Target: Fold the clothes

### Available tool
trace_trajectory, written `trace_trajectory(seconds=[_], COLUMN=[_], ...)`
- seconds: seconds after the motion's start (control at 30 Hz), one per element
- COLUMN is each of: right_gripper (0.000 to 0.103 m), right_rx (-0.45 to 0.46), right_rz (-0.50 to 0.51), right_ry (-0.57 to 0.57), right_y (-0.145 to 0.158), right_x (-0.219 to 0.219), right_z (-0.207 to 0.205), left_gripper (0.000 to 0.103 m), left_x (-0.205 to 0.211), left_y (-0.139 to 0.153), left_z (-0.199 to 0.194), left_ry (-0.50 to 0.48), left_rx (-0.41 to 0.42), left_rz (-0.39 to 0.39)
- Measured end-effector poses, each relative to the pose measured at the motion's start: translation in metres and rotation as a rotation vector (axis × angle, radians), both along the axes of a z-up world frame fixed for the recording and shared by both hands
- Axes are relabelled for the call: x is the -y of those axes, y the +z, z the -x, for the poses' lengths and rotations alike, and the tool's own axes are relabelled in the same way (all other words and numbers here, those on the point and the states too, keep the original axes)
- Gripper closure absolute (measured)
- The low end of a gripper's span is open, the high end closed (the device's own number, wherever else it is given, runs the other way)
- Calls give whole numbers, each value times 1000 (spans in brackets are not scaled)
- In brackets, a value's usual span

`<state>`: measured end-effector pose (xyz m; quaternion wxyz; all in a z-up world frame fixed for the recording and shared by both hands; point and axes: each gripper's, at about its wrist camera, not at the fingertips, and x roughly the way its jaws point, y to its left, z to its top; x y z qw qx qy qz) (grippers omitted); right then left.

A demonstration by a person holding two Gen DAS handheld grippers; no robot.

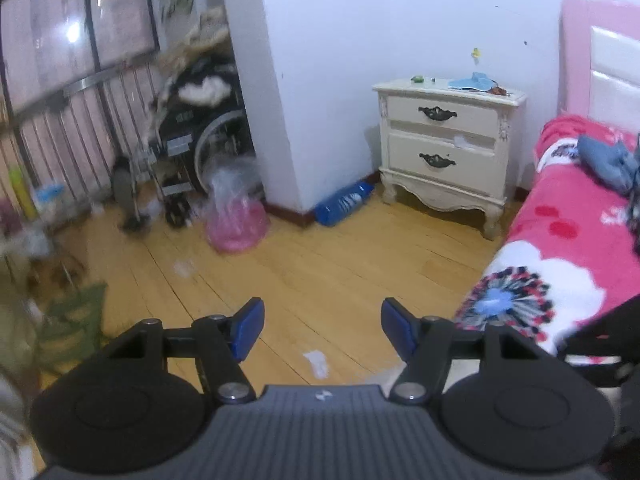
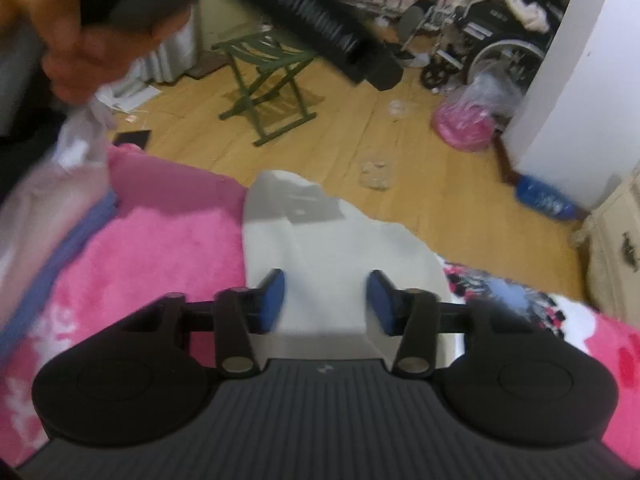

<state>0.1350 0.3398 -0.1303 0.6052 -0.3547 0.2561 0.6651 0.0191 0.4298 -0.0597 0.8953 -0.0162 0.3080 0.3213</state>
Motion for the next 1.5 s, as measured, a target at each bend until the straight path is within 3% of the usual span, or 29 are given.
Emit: trace_trajectory(seconds=[0.03, 0.17, 0.3, 0.43, 0.5, 0.63, 0.7, 0.8, 0.97, 1.07, 1.23, 1.33, 1.5], right_gripper=[95, 102, 102, 102, 102, 100, 98, 96, 94, 88, 78, 78, 77], right_rx=[-33, -49, -182, -263, -241, -101, -90, -100, -117, -193, -340, -429, -500], right_rz=[17, -2, -173, -295, -284, -199, -184, -268, -403, -472, -530, -560, -578], right_ry=[5, 53, -123, -378, -486, -681, -739, -786, -791, -785, -833, -962, -1173], right_y=[4, 14, 40, 49, 38, 2, -7, -3, 21, 35, 54, 53, 46], right_x=[2, 22, 50, 66, 67, 67, 75, 96, 127, 157, 231, 284, 360], right_z=[-1, 3, -28, -82, -101, -121, -125, -123, -103, -82, -43, -17, 22], left_gripper=[36, 37, 36, 35, 35, 34, 34, 34, 28, 28, 33, 54, 79], left_x=[1, -8, -14, -18, -19, -24, -29, -48, -99, -112, -104, -102, -89], left_y=[-4, -8, -2, 0, -4, -15, -22, -32, -72, -112, -146, -151, -133], left_z=[-4, -16, -16, -14, -17, -26, -31, -41, -75, -103, -127, -131, -136], left_ry=[-16, -19, -13, 4, 3, -19, -19, 2, 99, 177, 247, 280, 263], left_rx=[-3, 15, 52, 72, 56, -9, -40, -58, -11, -58, -28, 39, 144], left_rz=[-20, -35, -74, -56, -44, 27, 92, 269, 792, 992, 1076, 1093, 976])
